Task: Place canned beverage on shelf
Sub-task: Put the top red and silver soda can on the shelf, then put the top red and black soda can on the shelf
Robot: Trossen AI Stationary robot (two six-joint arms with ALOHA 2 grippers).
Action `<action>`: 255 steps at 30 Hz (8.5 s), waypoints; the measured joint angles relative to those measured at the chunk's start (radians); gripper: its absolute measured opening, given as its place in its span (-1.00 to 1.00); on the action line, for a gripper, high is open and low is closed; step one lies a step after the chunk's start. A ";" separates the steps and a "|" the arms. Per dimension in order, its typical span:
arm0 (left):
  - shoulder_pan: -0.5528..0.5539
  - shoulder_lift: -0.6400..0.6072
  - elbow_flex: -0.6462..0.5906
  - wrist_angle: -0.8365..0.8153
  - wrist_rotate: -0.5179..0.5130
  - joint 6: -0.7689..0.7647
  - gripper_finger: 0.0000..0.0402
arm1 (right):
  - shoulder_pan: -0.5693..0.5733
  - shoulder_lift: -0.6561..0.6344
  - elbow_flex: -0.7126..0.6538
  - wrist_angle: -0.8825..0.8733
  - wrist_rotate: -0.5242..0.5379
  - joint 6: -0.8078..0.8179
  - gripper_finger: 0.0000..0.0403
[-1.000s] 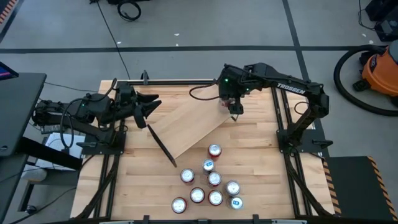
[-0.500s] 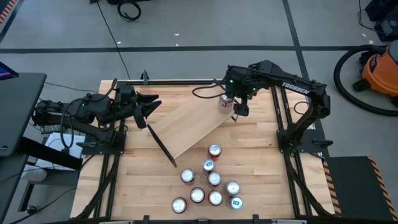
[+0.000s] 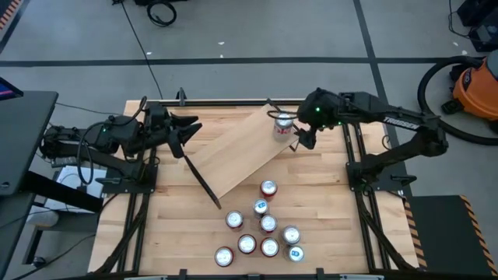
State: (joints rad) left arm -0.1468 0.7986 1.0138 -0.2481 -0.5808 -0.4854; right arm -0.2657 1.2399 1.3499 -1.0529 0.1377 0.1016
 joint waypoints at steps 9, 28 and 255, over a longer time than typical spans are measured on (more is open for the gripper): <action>0.010 0.000 0.000 0.001 0.000 -0.001 -0.03 | -0.001 0.036 -0.116 0.106 0.032 -0.029 0.52; 0.009 0.000 0.000 0.004 0.000 -0.002 -0.03 | -0.138 0.101 -0.116 0.284 0.086 -0.203 0.33; 0.065 0.000 0.000 -0.155 0.167 -0.072 -0.03 | 0.155 0.443 0.527 -0.096 0.025 -0.412 0.94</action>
State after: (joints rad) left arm -0.0823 0.7986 1.0138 -0.4034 -0.4141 -0.5571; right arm -0.1112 1.6829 1.8773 -1.1487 0.1623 -0.3104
